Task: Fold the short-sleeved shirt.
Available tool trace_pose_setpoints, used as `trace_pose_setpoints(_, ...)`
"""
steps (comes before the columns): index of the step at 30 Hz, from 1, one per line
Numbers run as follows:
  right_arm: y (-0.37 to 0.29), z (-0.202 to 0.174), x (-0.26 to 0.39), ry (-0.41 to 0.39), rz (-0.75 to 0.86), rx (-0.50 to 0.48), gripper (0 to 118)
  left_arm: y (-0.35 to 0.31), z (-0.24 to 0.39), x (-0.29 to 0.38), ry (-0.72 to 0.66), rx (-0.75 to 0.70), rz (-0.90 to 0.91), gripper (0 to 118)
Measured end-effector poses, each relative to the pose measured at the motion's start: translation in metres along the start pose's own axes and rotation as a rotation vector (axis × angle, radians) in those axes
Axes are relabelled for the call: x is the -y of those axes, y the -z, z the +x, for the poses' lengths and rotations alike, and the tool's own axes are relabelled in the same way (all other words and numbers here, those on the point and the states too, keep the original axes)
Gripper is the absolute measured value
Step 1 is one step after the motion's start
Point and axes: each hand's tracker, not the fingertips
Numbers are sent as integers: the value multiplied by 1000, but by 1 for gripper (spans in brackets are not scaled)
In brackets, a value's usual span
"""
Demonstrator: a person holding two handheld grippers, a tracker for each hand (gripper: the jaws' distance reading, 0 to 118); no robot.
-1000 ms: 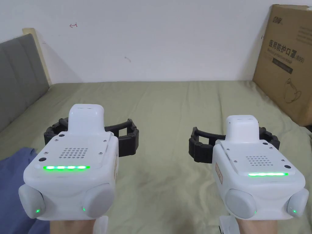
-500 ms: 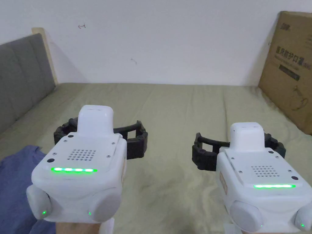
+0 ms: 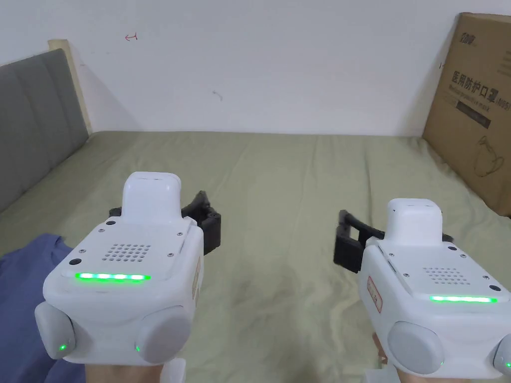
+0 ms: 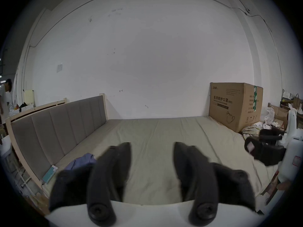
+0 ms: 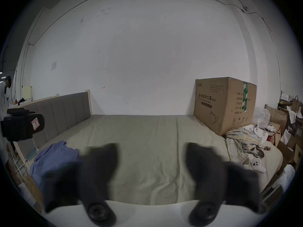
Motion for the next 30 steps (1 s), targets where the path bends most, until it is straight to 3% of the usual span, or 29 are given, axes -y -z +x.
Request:
trace_pose_setpoints(1,2,0,1,-3,-7,25,21,0,1,1,12,-1,-1,8)
trace_pose_setpoints(2,4,0,2,-1,-12,41,21,0,1,3,17,7,3,1)
trace_pose_setpoints(3,4,2,3,5,-11,36,18,0,1,4,15,10,2,0)
trace_pose_setpoints(4,4,6,4,20,-15,17,5,0,0,4,0,27,-5,0)
trace_pose_setpoints(5,4,8,5,26,-19,5,1,0,0,5,-16,65,-9,0)
trace_pose_setpoints(11,8,6,11,-9,-36,28,0,3,1,4,-29,47,-12,0)
trace_pose_setpoints(17,11,-6,4,-4,-28,-24,0,1,-15,-1,-56,10,-13,0)
trace_pose_setpoints(30,42,-132,-3,-19,-100,-414,0,-52,-143,6,-142,-369,-57,0)
